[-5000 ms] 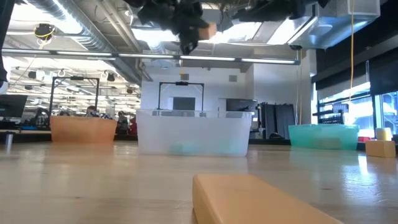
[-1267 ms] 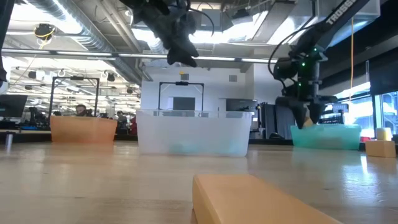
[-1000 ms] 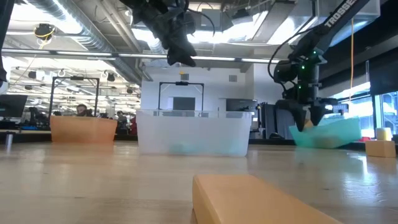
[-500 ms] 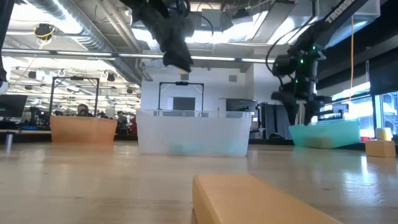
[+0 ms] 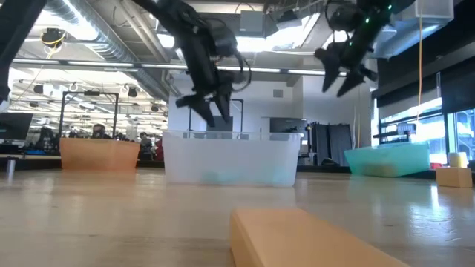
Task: Sort & place blocks by color
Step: Put the blue block into the transparent bin
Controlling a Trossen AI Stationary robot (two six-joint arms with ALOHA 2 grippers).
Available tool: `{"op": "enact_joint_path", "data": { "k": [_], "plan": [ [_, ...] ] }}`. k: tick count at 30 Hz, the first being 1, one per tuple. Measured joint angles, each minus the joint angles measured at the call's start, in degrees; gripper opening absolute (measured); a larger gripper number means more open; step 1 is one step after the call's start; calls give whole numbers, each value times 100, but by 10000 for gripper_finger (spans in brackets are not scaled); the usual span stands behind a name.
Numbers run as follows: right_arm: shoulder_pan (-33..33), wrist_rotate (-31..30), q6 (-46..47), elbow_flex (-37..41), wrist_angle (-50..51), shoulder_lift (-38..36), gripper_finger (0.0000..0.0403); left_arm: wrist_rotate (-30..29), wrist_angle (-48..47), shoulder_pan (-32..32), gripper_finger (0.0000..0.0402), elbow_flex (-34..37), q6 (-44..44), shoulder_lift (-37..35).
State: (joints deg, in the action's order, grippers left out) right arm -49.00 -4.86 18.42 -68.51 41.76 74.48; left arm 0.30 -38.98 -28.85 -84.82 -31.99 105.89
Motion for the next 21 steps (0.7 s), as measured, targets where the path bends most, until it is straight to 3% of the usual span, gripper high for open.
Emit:
{"op": "enact_joint_path", "data": {
  "k": [10,18,21],
  "plan": [
    [221,2,-435,-26,-311,-388,248,-761,415,53,190,0,-1182,606],
    [243,133,-547,-26,-324,-394,248,-725,530,62,190,0,-1788,998],
    [243,201,-656,-26,-348,-394,248,-1021,698,128,190,0,-1877,1113]
  ]
}}
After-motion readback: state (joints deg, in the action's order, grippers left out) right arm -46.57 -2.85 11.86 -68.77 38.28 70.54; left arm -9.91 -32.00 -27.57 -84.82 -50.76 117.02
